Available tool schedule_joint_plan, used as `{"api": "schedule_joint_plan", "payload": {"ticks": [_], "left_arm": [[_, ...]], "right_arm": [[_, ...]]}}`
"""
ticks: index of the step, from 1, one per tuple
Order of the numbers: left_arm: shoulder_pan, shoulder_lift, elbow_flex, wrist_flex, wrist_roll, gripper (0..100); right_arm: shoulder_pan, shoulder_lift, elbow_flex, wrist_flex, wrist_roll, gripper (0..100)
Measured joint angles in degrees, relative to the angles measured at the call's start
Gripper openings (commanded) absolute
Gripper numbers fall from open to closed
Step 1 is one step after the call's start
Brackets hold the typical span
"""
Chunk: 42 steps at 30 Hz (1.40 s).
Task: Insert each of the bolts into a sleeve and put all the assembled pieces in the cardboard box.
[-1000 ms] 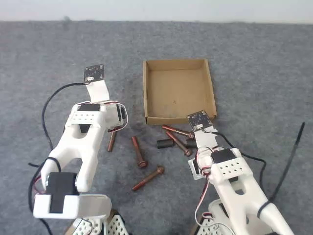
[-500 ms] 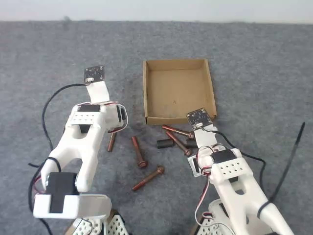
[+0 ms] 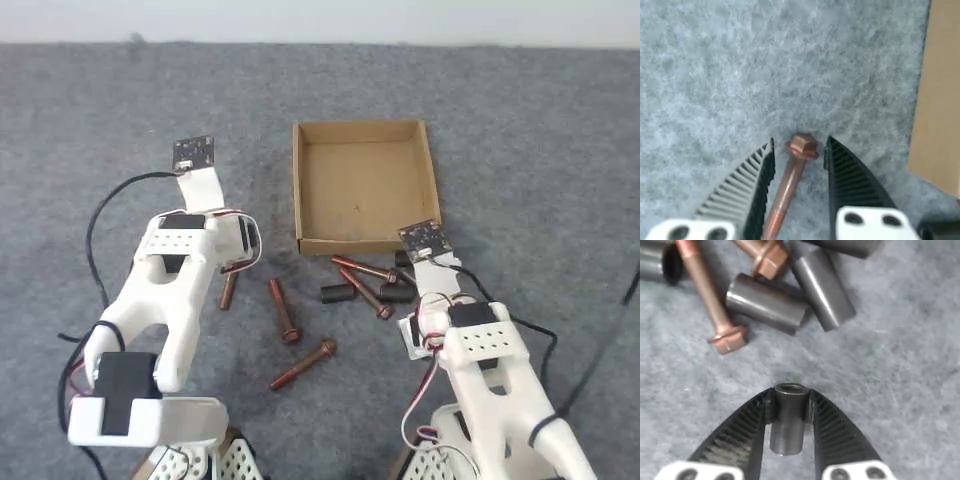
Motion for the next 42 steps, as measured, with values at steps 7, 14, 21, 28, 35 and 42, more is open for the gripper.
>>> {"api": "schedule_joint_plan", "payload": {"ticks": [7, 14, 21, 28, 35, 42], "left_arm": [[-0.9, -3.4, 4.1, 2.5, -6.7, 15], [-0.9, -3.3, 4.4, 1.8, -8.4, 15], [-0.9, 9.1, -7.1, 8.0, -9.2, 8], [-0.4, 14.2, -13.7, 12.3, -9.1, 1], [-0.4, 14.2, -13.7, 12.4, -9.1, 1], [-0.6, 5.5, -3.0, 4.5, -10.3, 1]], "right_arm": [[1.5, 0.0, 0.0, 0.4, 0.0, 0.7], [1.5, 0.0, 0.0, 0.4, 0.2, 0.7], [1.5, 0.0, 0.0, 0.4, 0.2, 0.8], [1.5, 0.0, 0.0, 0.4, 0.3, 0.8], [1.5, 0.0, 0.0, 0.4, 0.3, 0.8], [5.7, 0.0, -0.1, 0.4, 0.3, 0.9]]}}
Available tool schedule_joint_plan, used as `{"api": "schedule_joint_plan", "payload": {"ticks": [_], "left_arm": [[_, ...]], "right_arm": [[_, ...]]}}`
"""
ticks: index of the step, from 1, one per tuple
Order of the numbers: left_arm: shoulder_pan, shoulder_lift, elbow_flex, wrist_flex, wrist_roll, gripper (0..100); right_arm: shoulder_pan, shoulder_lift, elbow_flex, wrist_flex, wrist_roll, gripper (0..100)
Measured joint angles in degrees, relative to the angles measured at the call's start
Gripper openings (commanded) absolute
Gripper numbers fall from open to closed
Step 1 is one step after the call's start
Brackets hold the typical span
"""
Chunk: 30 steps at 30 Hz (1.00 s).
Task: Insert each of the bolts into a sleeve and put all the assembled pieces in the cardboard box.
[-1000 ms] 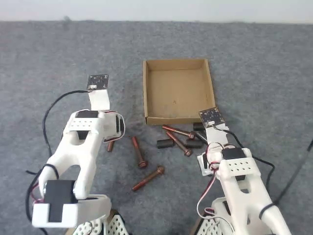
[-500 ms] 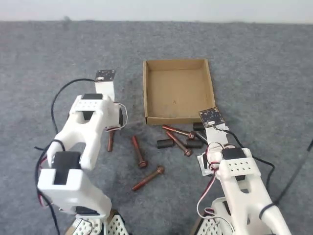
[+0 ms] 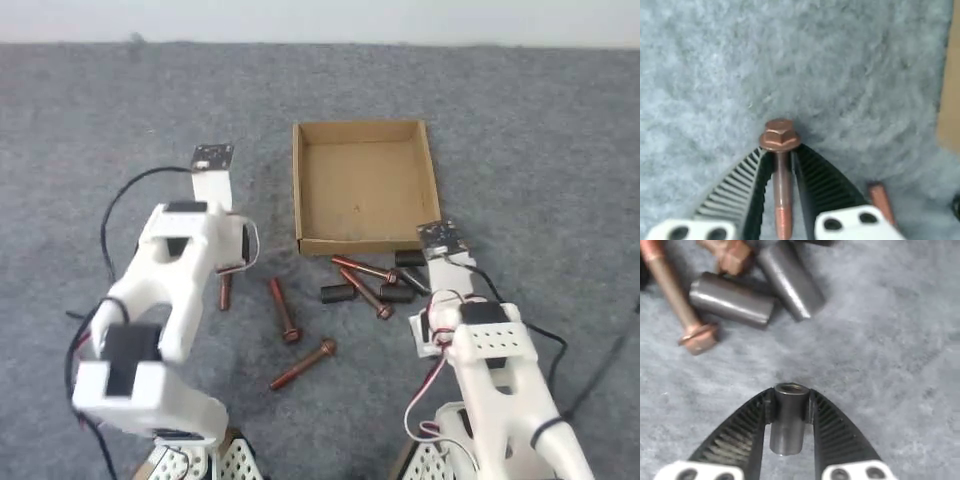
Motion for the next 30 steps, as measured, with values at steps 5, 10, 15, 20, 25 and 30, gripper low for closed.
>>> {"api": "schedule_joint_plan", "payload": {"ticks": [5, 10, 15, 20, 25, 30], "left_arm": [[2.1, -10.7, 11.8, -8.6, -1.0, 1], [2.8, -14.1, 14.8, -10.8, -1.0, 1], [2.8, -14.3, 14.8, -10.8, -1.0, 1], [3.0, -14.3, 14.8, -10.8, -1.0, 1], [3.0, -14.3, 14.8, -10.8, -1.0, 1], [3.0, -14.3, 14.8, -10.8, -1.0, 1]], "right_arm": [[6.3, 0.0, -2.7, -2.1, 0.0, 0.9], [10.2, 0.0, -7.3, -2.6, 0.0, 0.9], [10.2, 0.0, -10.7, -6.1, 0.0, 0.7], [10.2, 0.1, -10.1, -19.0, 0.0, 0.7], [10.3, 0.1, -6.5, -33.1, 0.0, 0.9], [10.2, 0.1, -6.3, -39.0, -0.2, 0.7]]}}
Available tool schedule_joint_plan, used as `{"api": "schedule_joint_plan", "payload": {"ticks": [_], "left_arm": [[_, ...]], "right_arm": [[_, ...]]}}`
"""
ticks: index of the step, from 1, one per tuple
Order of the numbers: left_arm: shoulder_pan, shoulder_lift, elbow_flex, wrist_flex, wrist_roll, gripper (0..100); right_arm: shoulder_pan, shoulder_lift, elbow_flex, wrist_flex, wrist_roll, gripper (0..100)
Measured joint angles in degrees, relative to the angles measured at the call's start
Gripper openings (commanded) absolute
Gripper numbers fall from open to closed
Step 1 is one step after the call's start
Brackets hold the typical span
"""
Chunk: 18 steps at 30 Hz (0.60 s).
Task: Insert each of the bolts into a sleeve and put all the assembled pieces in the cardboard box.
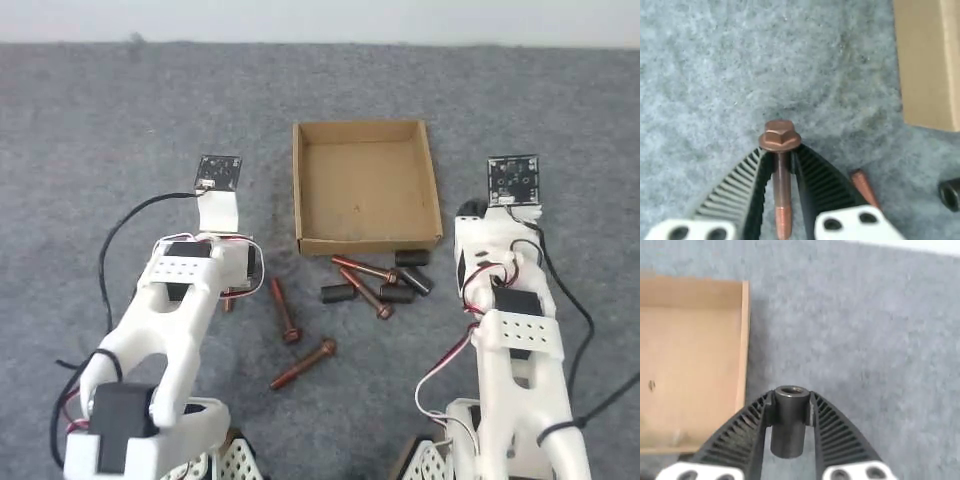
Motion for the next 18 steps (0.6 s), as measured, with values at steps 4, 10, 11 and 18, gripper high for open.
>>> {"api": "schedule_joint_plan", "payload": {"ticks": [4, 10, 11, 18], "left_arm": [[0.0, 0.0, 0.0, 0.0, 0.0, 1], [0.0, 0.0, 0.0, 0.0, 0.0, 1], [0.0, 0.0, 0.0, 0.0, 0.0, 1], [0.0, 0.0, 0.0, 0.0, 0.0, 1]], "right_arm": [[-1.6, 0.0, 1.8, -3.9, -7.8, 0.7], [-4.4, 0.0, 10.3, -22.5, -17.5, 0.7], [-4.6, 0.0, 11.8, -26.2, -17.5, 0.7], [-6.1, 0.0, 16.8, -44.0, -17.5, 0.7]]}}
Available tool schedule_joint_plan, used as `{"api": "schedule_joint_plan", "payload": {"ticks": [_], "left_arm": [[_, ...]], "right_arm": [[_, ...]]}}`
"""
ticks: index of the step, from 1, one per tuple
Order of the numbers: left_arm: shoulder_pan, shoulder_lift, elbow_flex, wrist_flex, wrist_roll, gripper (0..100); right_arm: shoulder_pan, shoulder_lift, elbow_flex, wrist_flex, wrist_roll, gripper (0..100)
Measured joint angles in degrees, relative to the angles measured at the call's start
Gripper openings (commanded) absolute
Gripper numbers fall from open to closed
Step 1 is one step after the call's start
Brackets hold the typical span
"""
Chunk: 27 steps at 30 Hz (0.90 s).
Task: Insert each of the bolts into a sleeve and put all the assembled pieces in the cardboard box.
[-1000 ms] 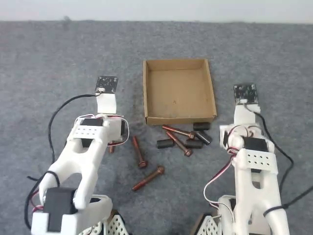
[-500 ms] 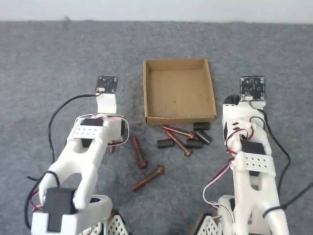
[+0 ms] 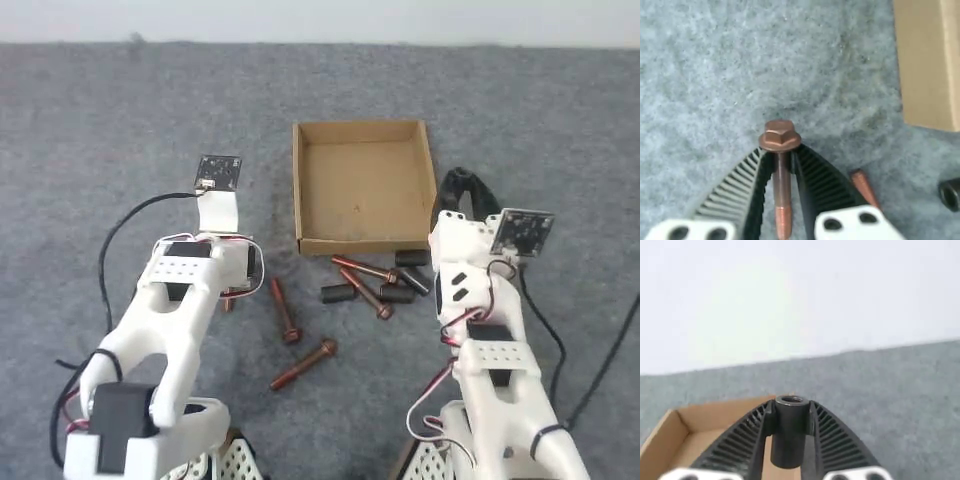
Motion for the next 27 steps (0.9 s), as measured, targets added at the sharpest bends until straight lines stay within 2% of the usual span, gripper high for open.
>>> {"api": "schedule_joint_plan", "payload": {"ticks": [6, 11, 16, 20, 27], "left_arm": [[0.0, 0.0, 0.7, 0.0, 0.0, 1], [0.0, -0.4, 1.1, 0.0, 0.0, 1], [0.0, -0.4, 1.1, 0.0, 0.0, 1], [0.0, -0.4, 1.1, 0.0, -0.3, 1], [0.0, -0.4, 1.1, 0.0, -0.3, 1]], "right_arm": [[-0.9, 0.6, 0.0, -1.7, 0.1, 0.7], [-1.3, 10.6, -3.3, -2.7, 0.1, 0.7], [-2.5, 19.9, -3.4, -15.6, 0.1, 0.7], [-7.6, 21.5, 2.1, -26.7, 0.1, 0.7], [-17.3, 21.8, 9.5, -33.3, 0.1, 0.7]]}}
